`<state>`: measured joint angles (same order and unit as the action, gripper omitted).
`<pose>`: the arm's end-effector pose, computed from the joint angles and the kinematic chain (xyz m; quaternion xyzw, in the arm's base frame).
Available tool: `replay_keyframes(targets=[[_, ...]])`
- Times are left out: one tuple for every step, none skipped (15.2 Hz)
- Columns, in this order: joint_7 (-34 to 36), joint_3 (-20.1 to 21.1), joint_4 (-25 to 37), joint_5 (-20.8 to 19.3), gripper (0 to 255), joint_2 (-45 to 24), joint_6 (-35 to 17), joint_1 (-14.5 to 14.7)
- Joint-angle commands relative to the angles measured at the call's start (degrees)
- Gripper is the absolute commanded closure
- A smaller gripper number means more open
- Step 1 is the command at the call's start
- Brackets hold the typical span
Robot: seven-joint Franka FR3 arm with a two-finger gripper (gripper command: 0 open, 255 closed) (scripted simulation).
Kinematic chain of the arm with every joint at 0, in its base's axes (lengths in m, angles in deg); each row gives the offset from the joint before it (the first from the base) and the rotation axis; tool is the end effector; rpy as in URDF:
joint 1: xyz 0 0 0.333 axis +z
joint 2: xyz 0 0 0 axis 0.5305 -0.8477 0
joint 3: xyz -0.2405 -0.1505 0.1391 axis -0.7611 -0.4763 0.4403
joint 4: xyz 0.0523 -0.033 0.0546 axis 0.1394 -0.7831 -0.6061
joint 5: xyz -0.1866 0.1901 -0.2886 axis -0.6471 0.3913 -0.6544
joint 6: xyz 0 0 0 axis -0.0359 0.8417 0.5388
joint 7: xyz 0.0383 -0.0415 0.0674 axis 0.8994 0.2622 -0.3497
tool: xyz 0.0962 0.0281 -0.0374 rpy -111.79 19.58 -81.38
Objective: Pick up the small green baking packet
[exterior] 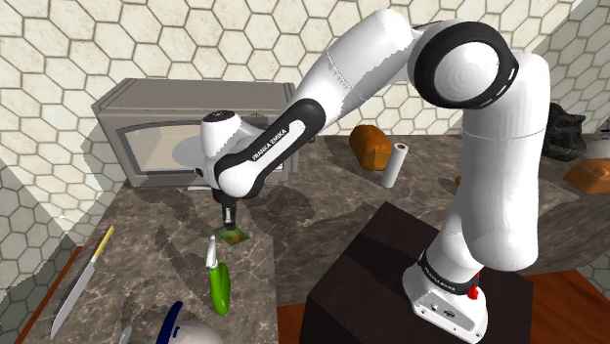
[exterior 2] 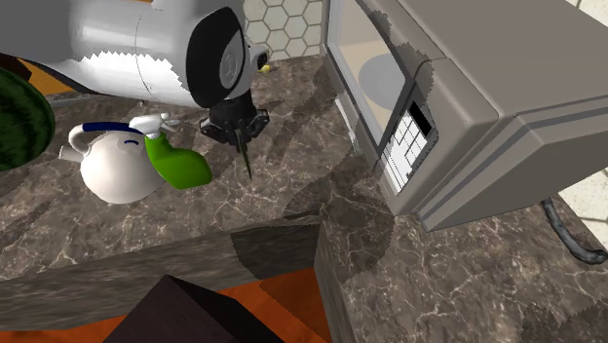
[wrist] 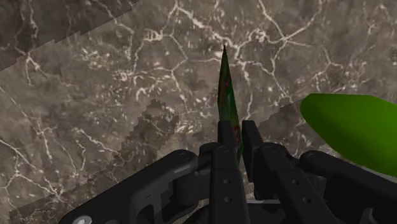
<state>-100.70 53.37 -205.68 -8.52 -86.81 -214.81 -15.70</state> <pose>0.5333 0.2716 0.2493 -0.8992 -0.4363 -0.0002 0.0330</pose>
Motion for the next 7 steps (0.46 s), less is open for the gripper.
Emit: replay_keyframes(targets=[[-0.1,0.1,0.2,0.2,255,1.1,1.2,-0.1],[-0.2,0.2,0.2,0.3,255,1.6,1.9,-0.2],[-0.2,0.3,0.3,0.5,255,2.1,2.5,-0.2],[-0.2,0.3,0.5,0.6,255,2.7,3.1,-0.3],[-0.3,0.4,0.6,0.7,255,3.2,3.8,-0.3],[-0.3,0.4,0.6,0.7,255,3.3,3.8,-0.3],[-0.3,0.4,0.6,0.7,255,3.3,3.8,-0.3]])
